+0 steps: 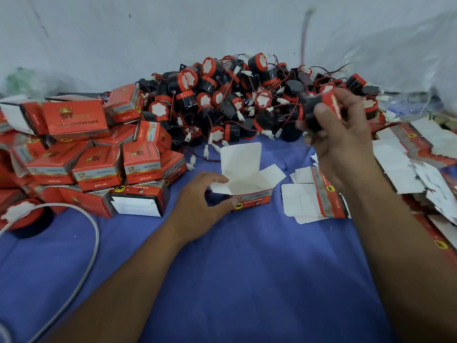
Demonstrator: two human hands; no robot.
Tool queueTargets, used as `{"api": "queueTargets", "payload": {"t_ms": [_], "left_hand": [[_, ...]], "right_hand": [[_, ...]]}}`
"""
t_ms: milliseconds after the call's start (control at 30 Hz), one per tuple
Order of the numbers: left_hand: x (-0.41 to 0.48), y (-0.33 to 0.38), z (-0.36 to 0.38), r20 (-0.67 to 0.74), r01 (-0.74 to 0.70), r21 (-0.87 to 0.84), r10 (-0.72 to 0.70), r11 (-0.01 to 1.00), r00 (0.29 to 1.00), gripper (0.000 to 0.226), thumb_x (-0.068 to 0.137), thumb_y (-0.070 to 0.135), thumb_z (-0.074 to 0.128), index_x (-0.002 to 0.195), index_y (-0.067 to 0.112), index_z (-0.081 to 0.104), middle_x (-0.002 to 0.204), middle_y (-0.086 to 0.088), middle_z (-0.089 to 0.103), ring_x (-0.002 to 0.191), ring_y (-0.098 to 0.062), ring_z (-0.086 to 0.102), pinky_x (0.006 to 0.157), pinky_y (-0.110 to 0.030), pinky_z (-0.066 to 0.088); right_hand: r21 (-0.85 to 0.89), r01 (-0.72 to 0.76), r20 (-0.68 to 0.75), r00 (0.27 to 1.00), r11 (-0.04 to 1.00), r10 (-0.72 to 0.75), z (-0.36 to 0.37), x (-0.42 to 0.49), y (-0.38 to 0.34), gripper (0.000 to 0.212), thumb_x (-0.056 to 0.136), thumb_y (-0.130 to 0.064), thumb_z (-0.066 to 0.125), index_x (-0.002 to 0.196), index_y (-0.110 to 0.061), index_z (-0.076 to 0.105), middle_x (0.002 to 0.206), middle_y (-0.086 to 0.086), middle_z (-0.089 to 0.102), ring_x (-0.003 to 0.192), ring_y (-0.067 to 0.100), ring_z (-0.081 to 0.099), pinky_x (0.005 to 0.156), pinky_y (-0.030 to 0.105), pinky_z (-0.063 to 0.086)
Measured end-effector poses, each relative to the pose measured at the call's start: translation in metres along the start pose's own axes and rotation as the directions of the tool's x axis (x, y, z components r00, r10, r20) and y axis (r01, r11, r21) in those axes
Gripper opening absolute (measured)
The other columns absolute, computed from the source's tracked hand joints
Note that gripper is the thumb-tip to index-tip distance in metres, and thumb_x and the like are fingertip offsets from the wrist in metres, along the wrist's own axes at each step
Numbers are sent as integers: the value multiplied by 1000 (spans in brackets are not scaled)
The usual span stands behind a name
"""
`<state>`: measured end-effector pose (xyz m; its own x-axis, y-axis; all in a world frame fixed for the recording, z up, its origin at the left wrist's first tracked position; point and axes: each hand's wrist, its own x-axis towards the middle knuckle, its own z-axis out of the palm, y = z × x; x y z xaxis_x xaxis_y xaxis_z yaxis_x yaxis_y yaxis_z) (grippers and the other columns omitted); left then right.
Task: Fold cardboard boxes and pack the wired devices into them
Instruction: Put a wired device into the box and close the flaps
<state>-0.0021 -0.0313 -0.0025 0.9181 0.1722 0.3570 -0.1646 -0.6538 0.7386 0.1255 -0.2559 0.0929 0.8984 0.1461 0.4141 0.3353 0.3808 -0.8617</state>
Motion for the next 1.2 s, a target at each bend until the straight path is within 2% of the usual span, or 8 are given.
{"api": "queueTargets", "payload": {"t_ms": [67,167,333,433,667,833,1000,1200], "left_hand": [[-1,1,-1,13,20,-16,-20,1000,1000,41,84,31,77,120,28,58,123,14,56,109,-5,52,87,-5,38],[-1,2,-3,7,46,-70,-45,996,999,42,83,32,78,120,30,58,124,17,56,111,3,52,89,-5,40],[0,3,-2,-19,46,-115,-48,992,999,34,83,27,78,114,30,65,115,13,64,109,-6,58,92,-29,50],[1,1,-2,-59,87,-101,-93,991,994,39,81,28,80,116,25,64,118,11,62,110,-6,57,93,-30,50],[0,1,-1,-50,31,-75,-34,997,998,29,88,22,74,113,27,61,120,11,60,113,-3,54,93,-15,44],[1,4,-1,-36,59,-164,-66,985,997,31,92,30,50,115,15,65,118,5,62,111,-1,55,90,-8,40],[3,4,1,-88,51,-155,-65,987,994,21,103,8,48,113,8,66,115,-3,63,110,-5,56,92,-7,36],[3,7,0,-58,43,-159,-53,986,997,21,104,6,45,105,5,65,107,-7,61,99,-6,55,89,-10,37]], "right_hand": [[-146,-20,87,996,989,33,9,-9,4,50,85,-22,73,129,-14,50,113,8,69,91,17,70,71,22,53],[-321,24,376,921,947,104,18,-23,18,49,80,-17,82,121,-23,56,110,-6,70,100,9,69,84,20,53],[-613,387,614,782,689,107,24,-37,47,48,84,-20,79,126,-24,56,114,-8,63,103,9,62,84,23,51],[-675,434,602,791,597,105,18,-36,53,43,83,-11,77,124,-18,66,115,4,64,101,18,60,88,36,52],[-733,455,599,784,506,163,20,-35,54,37,89,-13,71,125,-19,71,135,2,51,115,17,55,101,35,48],[-734,478,607,781,482,150,20,-35,52,38,90,-16,72,128,-15,68,137,2,56,122,21,56,104,38,48],[-724,462,597,792,512,129,23,-41,57,36,92,-12,70,128,-10,68,139,7,56,124,21,55,104,28,47],[-794,443,560,800,415,217,30,-41,58,27,97,-16,60,118,-12,75,117,5,59,101,18,54,89,24,42]]}}
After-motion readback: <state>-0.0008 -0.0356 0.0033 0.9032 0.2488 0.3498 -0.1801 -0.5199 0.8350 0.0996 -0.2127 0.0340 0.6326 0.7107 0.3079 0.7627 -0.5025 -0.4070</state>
